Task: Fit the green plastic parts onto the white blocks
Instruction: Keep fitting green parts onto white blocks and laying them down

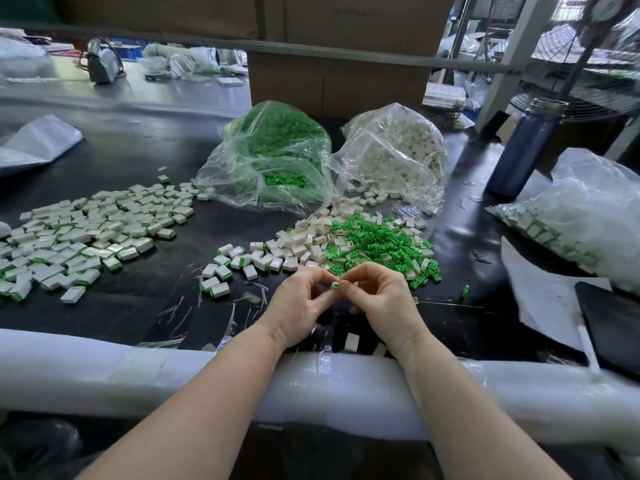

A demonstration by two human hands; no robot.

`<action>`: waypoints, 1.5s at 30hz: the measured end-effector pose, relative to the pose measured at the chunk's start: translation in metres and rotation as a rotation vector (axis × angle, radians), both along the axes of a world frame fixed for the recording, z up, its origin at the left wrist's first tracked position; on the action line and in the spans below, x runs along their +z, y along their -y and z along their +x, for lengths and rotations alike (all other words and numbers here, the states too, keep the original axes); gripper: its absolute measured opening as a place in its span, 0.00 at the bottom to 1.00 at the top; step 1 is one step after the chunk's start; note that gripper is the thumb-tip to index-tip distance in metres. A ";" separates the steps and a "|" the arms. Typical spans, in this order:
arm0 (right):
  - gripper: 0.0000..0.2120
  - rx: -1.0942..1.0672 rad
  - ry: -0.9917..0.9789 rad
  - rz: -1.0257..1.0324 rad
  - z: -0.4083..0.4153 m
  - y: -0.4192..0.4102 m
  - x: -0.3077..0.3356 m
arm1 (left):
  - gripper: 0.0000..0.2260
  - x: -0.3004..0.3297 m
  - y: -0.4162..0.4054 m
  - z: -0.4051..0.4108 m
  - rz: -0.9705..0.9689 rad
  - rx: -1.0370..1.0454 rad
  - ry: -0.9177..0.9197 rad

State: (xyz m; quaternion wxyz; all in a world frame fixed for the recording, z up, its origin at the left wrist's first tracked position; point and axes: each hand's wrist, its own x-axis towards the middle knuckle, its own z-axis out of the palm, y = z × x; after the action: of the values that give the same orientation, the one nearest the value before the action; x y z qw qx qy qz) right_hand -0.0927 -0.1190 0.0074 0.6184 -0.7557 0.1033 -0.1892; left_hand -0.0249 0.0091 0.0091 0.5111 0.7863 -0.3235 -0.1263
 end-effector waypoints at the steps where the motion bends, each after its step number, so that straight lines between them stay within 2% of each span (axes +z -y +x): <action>1: 0.09 0.002 -0.013 -0.017 0.000 -0.001 0.000 | 0.08 0.000 0.000 0.000 0.006 0.008 0.004; 7: 0.08 -0.037 -0.058 -0.119 0.002 -0.002 0.001 | 0.06 0.001 0.000 -0.002 -0.045 0.009 -0.095; 9: 0.07 -0.069 -0.039 -0.128 0.001 -0.002 0.002 | 0.04 -0.001 0.000 0.000 -0.052 0.058 -0.054; 12: 0.07 -0.188 -0.003 -0.131 -0.002 0.001 0.003 | 0.07 -0.002 0.000 0.002 -0.102 0.205 -0.003; 18: 0.05 -0.380 -0.010 -0.213 0.000 0.006 -0.001 | 0.08 -0.003 -0.007 0.012 -0.150 0.680 0.200; 21: 0.07 -0.459 -0.040 -0.271 0.000 0.009 -0.002 | 0.11 -0.002 -0.009 0.014 -0.184 0.757 0.189; 26: 0.07 -0.546 -0.116 -0.287 -0.001 0.012 -0.002 | 0.15 -0.005 -0.009 0.019 -0.059 0.836 0.084; 32: 0.02 -0.537 -0.162 -0.333 -0.001 0.012 -0.002 | 0.16 -0.007 -0.008 0.018 0.073 0.792 0.079; 36: 0.07 -0.537 -0.193 -0.419 -0.001 0.012 -0.002 | 0.19 -0.006 -0.007 0.016 0.159 0.752 0.128; 40: 0.12 -0.643 -0.264 -0.534 0.000 0.012 -0.004 | 0.18 -0.005 -0.003 0.009 0.184 0.678 0.315; 45: 0.23 -0.687 -0.461 -0.514 0.000 0.014 -0.002 | 0.14 -0.007 0.002 0.002 0.205 0.406 0.536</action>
State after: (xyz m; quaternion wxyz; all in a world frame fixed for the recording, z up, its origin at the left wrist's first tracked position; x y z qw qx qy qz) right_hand -0.0932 -0.1327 0.0050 0.2748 -0.8285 0.4307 -0.2295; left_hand -0.0232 0.0069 0.0022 0.3410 0.8869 -0.2691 0.1571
